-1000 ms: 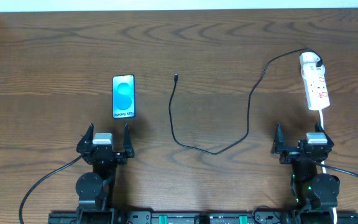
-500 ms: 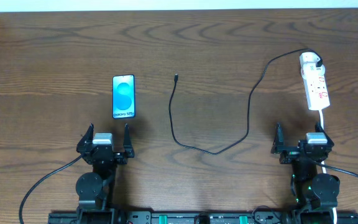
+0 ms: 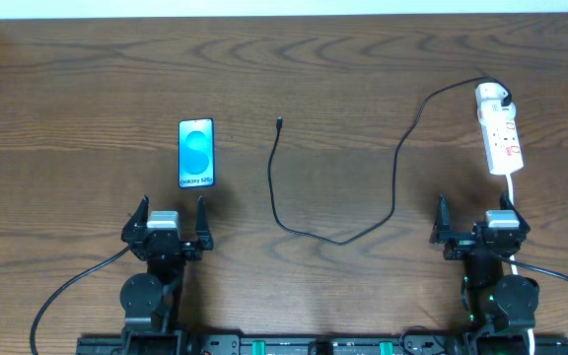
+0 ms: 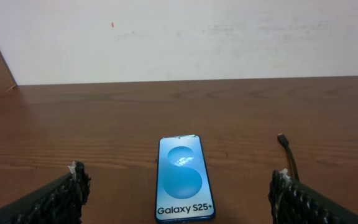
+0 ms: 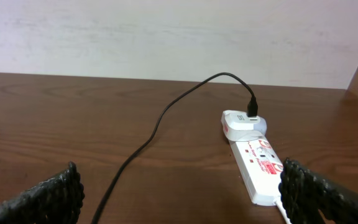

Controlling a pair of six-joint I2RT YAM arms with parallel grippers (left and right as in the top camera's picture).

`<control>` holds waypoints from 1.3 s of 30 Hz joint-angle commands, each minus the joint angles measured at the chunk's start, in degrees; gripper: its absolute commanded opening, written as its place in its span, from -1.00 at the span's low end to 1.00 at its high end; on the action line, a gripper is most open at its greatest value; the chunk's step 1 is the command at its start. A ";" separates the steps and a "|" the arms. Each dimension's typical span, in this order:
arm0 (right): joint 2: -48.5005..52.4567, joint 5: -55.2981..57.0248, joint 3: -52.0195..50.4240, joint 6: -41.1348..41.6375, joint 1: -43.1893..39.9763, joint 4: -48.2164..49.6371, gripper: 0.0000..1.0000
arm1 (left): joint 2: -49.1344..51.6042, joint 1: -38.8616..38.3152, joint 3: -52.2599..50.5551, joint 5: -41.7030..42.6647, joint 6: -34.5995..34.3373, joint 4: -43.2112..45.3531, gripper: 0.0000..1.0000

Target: Plug charger to phone and switch on socket

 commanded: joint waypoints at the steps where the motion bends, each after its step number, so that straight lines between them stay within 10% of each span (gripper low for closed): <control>1: -0.37 0.11 -0.09 -0.68 0.28 -0.15 0.98 | -0.33 0.35 -0.44 -1.20 0.96 -2.80 0.87; 39: -0.37 0.11 -0.09 -0.68 0.28 -0.17 0.98 | -0.33 0.35 0.13 -1.18 0.92 -2.12 0.87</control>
